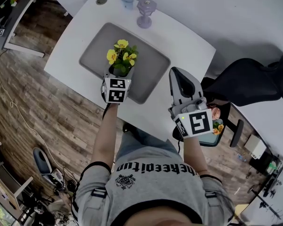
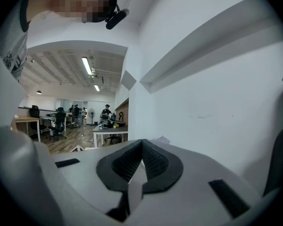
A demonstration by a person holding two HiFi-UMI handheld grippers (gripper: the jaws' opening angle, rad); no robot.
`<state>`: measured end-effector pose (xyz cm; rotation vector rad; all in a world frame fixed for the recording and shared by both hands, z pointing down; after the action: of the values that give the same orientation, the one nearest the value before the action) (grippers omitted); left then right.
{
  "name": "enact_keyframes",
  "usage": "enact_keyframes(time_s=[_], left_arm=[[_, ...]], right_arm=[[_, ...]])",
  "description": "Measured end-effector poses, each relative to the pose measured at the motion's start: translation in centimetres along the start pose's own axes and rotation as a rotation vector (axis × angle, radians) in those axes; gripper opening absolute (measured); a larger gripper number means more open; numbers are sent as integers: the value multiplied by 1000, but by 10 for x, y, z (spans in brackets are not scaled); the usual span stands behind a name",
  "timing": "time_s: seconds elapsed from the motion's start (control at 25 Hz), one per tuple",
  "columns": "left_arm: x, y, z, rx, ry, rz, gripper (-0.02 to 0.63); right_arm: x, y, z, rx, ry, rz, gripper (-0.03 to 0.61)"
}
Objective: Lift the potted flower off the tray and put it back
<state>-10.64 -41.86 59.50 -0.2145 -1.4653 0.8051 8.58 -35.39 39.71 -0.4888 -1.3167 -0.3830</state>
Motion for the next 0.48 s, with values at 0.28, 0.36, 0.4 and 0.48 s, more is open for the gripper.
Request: enact_keyframes(time_s=[0.28,0.36,0.4,0.48], left_arm=[[7,-4,-2,17,-17,17,325],[7,-4,-2,29,-27,18,325],[7,-4,-2,36,-34,17,325],[7,-4,-2,54,-37,16,327]], right_arm=[[-2,-2,4,-5,2,-2,2],[-4,-4,5,-7,4,-3,3],[-5,-4,6,-8,5,-5,2],[-7,-4,8,-10,7,-8,2]])
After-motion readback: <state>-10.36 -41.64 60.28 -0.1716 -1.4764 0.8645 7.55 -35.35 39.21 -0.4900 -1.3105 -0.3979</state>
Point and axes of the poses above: the fingertips, and each gripper's own axes: y backward along the fingers, z to its left, x out of its underside, the point moved 6 cm from there along y, backward along the fingers, and after that the axes turned 9 degrees about y, right-handed, at the moved point
